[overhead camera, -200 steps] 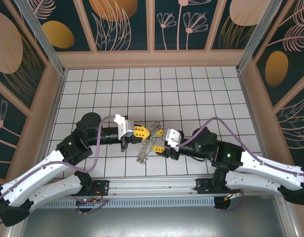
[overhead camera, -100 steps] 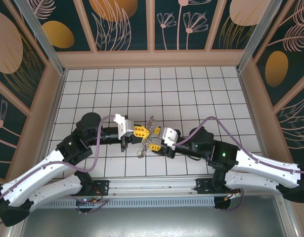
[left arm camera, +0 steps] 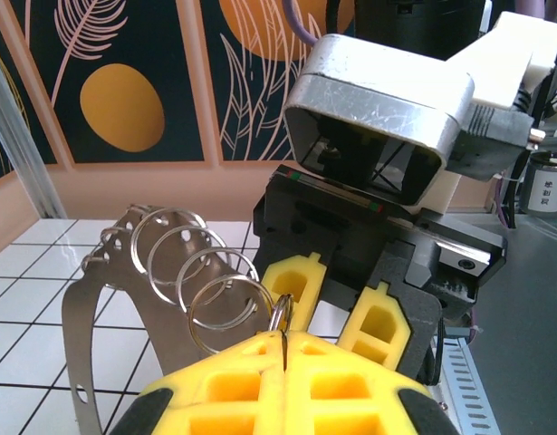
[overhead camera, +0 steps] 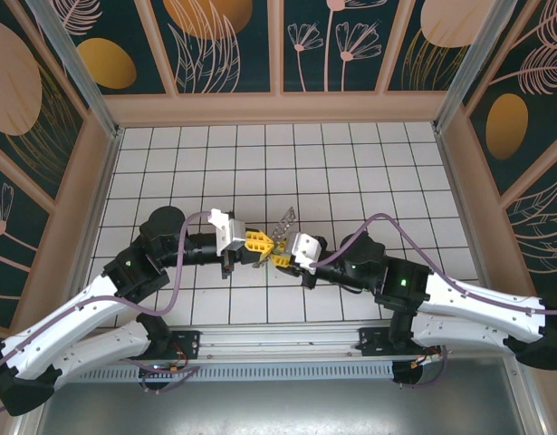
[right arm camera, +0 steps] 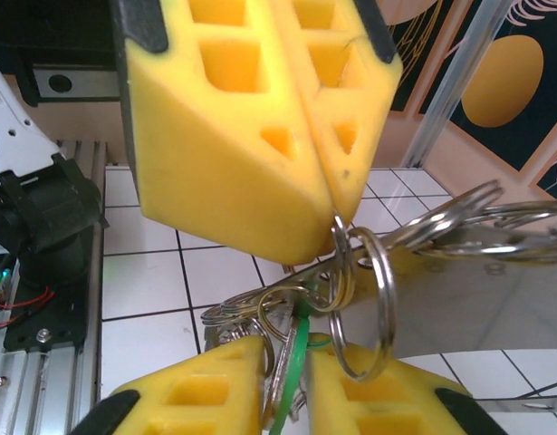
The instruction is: Put the keys on the keyring
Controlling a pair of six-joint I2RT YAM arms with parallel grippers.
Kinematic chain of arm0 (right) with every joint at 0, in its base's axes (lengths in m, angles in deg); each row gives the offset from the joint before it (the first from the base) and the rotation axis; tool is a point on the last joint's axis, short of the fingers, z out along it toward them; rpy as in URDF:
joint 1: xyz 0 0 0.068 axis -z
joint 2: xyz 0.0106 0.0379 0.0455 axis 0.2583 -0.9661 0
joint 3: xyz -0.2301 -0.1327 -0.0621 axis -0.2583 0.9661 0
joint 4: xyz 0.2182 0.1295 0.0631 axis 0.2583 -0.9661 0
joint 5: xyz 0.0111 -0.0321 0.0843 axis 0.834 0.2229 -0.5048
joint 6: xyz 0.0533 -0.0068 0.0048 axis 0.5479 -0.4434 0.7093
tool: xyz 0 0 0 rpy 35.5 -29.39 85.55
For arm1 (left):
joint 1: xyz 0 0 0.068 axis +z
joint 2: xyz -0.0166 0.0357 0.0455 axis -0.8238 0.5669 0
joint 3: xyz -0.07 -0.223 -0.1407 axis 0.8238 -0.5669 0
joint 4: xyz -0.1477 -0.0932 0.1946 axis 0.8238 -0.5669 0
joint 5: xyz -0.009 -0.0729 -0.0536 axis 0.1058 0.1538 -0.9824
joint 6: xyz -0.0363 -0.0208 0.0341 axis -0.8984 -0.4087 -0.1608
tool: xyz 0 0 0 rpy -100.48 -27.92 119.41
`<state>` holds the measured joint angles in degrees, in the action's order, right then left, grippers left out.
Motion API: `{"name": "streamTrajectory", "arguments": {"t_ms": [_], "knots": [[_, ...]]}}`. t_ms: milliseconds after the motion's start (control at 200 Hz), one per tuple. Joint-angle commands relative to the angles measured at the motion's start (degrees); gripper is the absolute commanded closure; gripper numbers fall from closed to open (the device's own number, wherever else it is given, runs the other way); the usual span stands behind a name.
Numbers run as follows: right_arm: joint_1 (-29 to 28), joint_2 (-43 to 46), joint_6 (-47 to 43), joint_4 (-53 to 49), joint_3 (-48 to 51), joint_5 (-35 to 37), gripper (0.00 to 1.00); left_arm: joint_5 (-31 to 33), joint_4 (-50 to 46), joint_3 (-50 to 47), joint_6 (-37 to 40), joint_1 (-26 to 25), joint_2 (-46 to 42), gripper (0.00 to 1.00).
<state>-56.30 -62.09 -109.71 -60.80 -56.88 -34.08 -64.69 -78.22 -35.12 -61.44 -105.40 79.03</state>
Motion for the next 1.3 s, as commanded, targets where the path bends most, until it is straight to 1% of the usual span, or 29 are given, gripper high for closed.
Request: {"name": "streamTrajectory", "arguments": {"t_ms": [0,70,395,521,776,871,986,1066,1171,1296], "knots": [[-0.3,-0.4,-0.6,1.5,-0.8,3.2,0.92,-1.3,2.9,1.7,-0.7,-0.4,-1.6,1.00],[-0.3,-0.3,-0.6,0.2,-1.4,4.5,1.00,-0.6,2.7,1.7,-0.7,-0.4,-1.5,1.00],[-0.4,3.6,-1.3,-7.3,-3.8,7.7,1.00,6.5,2.8,-1.0,-0.4,-0.4,-2.8,1.00],[-0.7,2.5,-1.9,-10.4,-5.9,9.4,1.00,9.3,2.6,-1.7,-0.1,-0.4,-2.8,1.00],[-2.2,-2.2,-3.8,-13.6,-9.8,12.9,1.00,10.6,3.6,-4.0,-0.5,-0.4,-2.0,1.00],[-2.5,-4.2,-4.5,-14.9,-11.6,15.1,1.00,10.4,4.5,-5.2,-1.2,-0.4,-2.3,0.87],[-2.5,-7.4,-5.0,-17.8,-14.7,18.7,1.00,12.0,5.7,-7.3,-2.6,-0.4,-3.8,0.70],[-2.3,-9.8,-5.1,-20.3,-17.2,20.2,1.00,13.1,7.2,-9.7,-4.0,-0.4,-5.5,0.62],[-1.7,-12.2,-5.1,-23.1,-20.1,20.4,1.00,15.2,9.1,-12.9,-5.6,-0.4,-8.4,0.60],[-1.0,-14.5,-5.8,-26.5,-24.1,20.9,1.00,21.2,9.1,-14.6,-6.9,-0.4,-12.2,0.59]]}}
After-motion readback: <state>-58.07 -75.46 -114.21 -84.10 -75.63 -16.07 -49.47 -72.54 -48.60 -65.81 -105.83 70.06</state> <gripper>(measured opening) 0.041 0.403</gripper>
